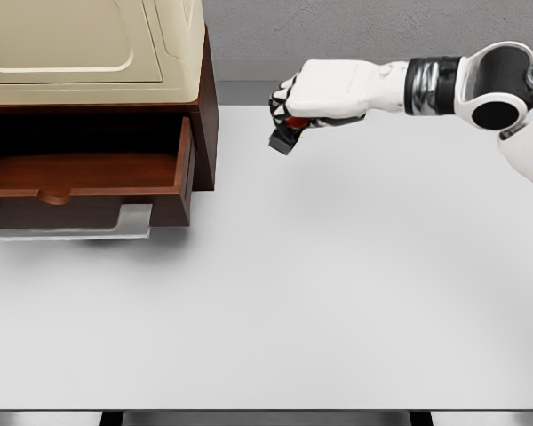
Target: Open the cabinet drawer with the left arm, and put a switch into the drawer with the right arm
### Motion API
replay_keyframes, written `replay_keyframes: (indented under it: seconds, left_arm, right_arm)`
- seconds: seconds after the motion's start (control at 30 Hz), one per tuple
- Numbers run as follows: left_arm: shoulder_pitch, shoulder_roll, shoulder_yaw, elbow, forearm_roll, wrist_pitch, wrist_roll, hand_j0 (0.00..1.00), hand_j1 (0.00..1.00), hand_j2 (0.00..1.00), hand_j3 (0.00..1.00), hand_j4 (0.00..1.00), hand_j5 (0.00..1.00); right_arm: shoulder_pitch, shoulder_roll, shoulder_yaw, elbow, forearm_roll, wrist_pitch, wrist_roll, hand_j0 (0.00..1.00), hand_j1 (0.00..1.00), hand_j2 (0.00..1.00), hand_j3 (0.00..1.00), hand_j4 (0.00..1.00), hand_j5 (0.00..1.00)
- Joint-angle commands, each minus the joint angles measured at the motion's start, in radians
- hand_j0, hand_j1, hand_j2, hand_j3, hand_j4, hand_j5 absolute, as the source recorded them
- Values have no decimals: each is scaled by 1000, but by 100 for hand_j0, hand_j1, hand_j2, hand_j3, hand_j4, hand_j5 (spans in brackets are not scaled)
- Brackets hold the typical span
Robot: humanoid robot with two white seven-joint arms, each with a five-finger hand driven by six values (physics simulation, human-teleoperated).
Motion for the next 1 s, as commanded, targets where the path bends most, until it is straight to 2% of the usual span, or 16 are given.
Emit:
replay_keyframes:
  seconds: [0.0,0.1,0.6,0.7,0.83,0.93,0.97]
  left_arm:
    - [0,-1,1,1,6,3,0,100,100,100,100,100,100]
    - [0,1,1,1,6,3,0,100,100,100,100,100,100]
    - [2,-2,-1,4,6,3,0,100,100,100,100,100,100]
    - [2,-2,-1,8,6,3,0,100,100,100,100,100,100]
    - [2,-2,-1,8,5,3,0,100,100,100,100,100,100]
    - [2,-2,-1,8,5,3,0,100,100,100,100,100,100]
    - [2,-2,-1,8,5,3,0,100,100,100,100,100,100]
  right_arm:
    - [-3,5,2,-58,-20,4,-1,35,35,35,35,35,35]
    - [-37,17,19,-100,-45,4,-1,35,35,35,35,35,35]
    - [-209,221,149,-65,-52,4,-1,36,36,36,36,36,36]
    - [-245,286,164,24,-52,4,-1,36,36,36,36,36,36]
    - [-295,442,224,250,-46,4,-1,39,39,39,39,39,39]
    - [-314,490,241,376,-40,4,-1,39,39,39,39,39,39]
    - [-319,491,243,380,-39,4,-1,39,39,39,39,39,39]
